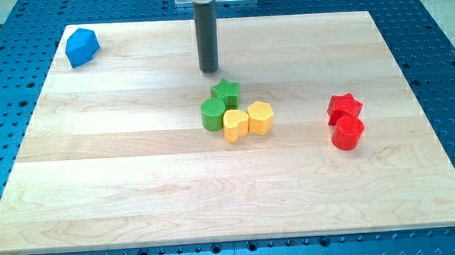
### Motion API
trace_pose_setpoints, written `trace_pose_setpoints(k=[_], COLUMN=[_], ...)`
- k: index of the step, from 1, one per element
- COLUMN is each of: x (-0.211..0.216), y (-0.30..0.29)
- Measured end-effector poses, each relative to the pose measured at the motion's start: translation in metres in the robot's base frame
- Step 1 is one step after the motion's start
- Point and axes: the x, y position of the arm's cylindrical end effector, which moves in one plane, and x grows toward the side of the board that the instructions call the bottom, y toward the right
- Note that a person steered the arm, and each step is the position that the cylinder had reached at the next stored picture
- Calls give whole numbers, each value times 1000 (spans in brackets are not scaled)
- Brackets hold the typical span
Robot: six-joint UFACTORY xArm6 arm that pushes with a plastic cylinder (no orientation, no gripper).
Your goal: Move the green star above the heart
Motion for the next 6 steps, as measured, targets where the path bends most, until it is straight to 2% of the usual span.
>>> trace_pose_setpoints(k=[1,2,3,4,6], x=[31,36,76,72,26], y=[16,17,23,33,97])
